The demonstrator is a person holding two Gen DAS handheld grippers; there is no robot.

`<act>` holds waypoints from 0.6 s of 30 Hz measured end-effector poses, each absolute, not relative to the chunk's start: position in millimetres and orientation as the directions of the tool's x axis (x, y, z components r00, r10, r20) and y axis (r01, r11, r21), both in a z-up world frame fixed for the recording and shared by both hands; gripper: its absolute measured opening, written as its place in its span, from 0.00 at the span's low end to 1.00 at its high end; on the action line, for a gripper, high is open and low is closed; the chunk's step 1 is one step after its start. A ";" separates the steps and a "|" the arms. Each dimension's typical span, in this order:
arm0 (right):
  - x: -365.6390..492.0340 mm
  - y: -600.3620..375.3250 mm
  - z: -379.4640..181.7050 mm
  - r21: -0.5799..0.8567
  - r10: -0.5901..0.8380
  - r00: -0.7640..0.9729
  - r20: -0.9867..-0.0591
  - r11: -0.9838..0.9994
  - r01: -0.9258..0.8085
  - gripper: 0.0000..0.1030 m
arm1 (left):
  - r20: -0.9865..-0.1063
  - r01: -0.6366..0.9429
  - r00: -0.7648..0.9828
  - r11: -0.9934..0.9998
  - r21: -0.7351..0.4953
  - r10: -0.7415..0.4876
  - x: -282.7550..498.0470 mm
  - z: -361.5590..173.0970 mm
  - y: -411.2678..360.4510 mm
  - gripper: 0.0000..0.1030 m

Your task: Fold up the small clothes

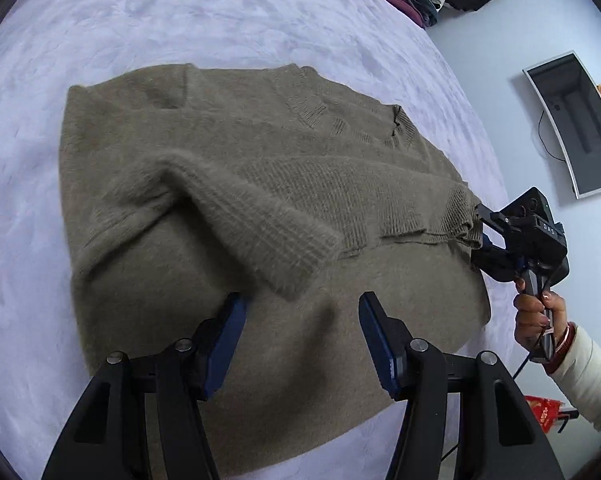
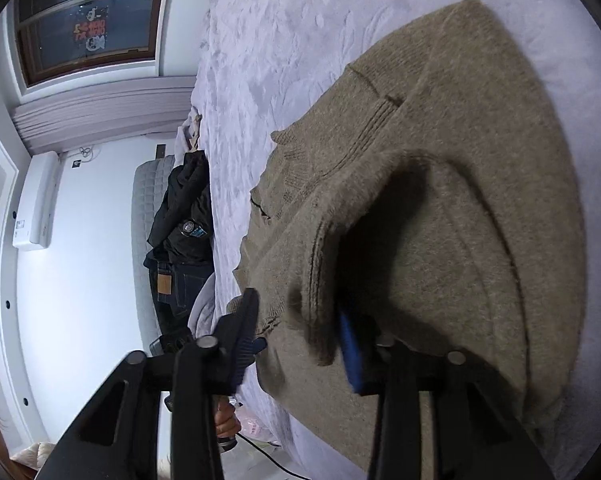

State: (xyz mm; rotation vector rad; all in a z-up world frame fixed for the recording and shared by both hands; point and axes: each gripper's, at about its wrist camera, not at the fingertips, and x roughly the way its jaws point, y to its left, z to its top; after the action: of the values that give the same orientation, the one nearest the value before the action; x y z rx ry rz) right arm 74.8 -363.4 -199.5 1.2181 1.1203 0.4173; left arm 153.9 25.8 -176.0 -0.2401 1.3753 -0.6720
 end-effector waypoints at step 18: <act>129.2 -392.9 -140.5 0.664 0.455 0.550 -0.701 0.698 0.269 0.65 | -0.854 0.170 0.379 0.934 -0.315 -0.357 222.3 -134.8 48.8 0.58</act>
State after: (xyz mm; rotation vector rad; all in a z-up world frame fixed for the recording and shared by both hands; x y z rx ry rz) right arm 129.2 -392.9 -140.5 0.8269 1.0126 0.1260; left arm 222.3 48.8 -134.8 -0.1859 1.1345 -0.3391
